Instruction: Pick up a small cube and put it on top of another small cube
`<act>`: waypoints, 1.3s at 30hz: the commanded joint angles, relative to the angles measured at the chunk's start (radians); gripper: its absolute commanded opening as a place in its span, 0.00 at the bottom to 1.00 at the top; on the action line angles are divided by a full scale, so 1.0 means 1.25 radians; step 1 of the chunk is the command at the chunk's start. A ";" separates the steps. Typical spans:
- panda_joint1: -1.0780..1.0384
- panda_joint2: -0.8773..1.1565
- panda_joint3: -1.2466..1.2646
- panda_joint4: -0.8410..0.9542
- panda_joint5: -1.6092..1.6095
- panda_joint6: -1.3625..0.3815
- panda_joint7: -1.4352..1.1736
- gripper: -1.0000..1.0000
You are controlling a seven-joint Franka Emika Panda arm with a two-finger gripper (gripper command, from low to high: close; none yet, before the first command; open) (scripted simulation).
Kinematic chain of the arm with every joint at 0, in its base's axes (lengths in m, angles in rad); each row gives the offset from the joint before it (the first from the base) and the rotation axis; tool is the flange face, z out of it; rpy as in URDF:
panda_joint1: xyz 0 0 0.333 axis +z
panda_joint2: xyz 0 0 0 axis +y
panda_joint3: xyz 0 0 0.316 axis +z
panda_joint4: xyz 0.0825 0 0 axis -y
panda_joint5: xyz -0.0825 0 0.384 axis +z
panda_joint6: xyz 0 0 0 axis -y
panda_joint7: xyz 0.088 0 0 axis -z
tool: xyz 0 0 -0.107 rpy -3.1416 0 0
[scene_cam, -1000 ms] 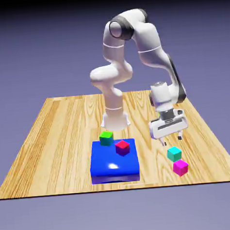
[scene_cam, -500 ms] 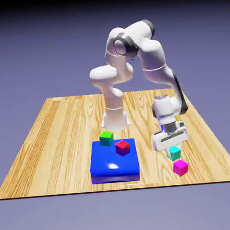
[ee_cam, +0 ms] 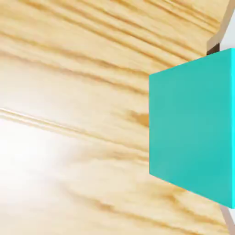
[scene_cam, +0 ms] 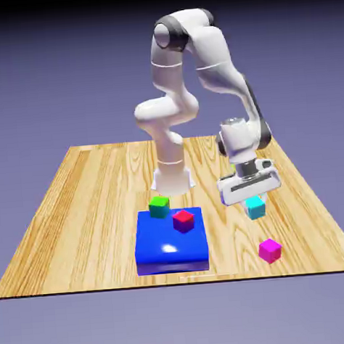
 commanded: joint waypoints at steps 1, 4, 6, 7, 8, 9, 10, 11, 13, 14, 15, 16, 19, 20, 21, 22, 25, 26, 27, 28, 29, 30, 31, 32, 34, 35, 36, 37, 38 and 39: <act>-0.004 -0.014 -0.008 -0.004 -0.024 -0.018 0.036 0.00; -0.016 -0.056 -0.034 -0.016 -0.093 -0.070 0.140 0.00; -0.024 -0.084 -0.051 -0.023 -0.140 -0.105 0.210 0.00; -0.028 -0.098 -0.059 -0.027 -0.163 -0.122 0.244 0.00; -0.032 -0.112 -0.068 -0.031 -0.186 -0.140 0.279 0.00; -0.036 -0.126 -0.076 -0.035 -0.209 -0.157 0.314 0.00; -0.040 -0.140 -0.085 -0.039 -0.232 -0.175 0.349 0.00; -0.044 -0.154 -0.093 -0.043 -0.255 -0.192 0.384 0.00; -0.052 -0.182 -0.110 -0.051 -0.302 -0.227 0.453 0.00; -0.056 -0.196 -0.119 -0.054 -0.325 -0.245 0.488 0.00; -0.060 -0.210 -0.127 -0.058 -0.348 -0.262 0.523 0.00; -0.064 -0.224 -0.136 -0.062 -0.371 -0.280 0.558 0.00; -0.076 -0.267 -0.161 -0.074 -0.441 -0.332 0.662 0.00; -0.080 -0.281 -0.170 -0.078 -0.464 -0.349 0.697 0.00; -0.084 -0.295 -0.178 -0.082 -0.487 -0.367 0.732 0.00; -0.088 -0.309 -0.187 -0.086 -0.510 -0.384 0.766 0.00; -0.101 -0.351 -0.212 -0.097 -0.580 -0.437 0.871 0.00; -0.105 -0.365 -0.221 -0.101 -0.603 -0.454 0.905 0.00; -0.109 -0.379 -0.229 -0.105 -0.626 -0.472 0.940 0.00; -0.113 -0.393 -0.238 -0.109 -0.649 -0.489 0.975 0.00; -0.117 -0.407 -0.246 -0.113 -0.672 -0.507 1.010 0.00; -0.121 -0.421 -0.255 -0.117 -0.695 -0.524 1.045 0.00; -0.125 -0.435 -0.263 -0.121 -0.718 -0.542 1.079 0.00; -0.129 -0.449 -0.272 -0.125 -0.742 -0.559 1.114 0.00; -0.137 -0.477 -0.289 -0.132 -0.788 -0.594 1.184 0.00; -0.141 -0.491 -0.297 -0.136 -0.811 -0.611 1.219 0.00; -0.145 -0.505 -0.306 -0.140 -0.834 -0.629 1.253 0.00; -0.149 -0.519 -0.314 -0.144 -0.857 -0.646 1.288 0.00; -0.153 -0.533 -0.323 -0.148 -0.880 -0.664 1.323 0.00; -0.157 -0.547 -0.331 -0.152 -0.904 -0.681 1.358 0.00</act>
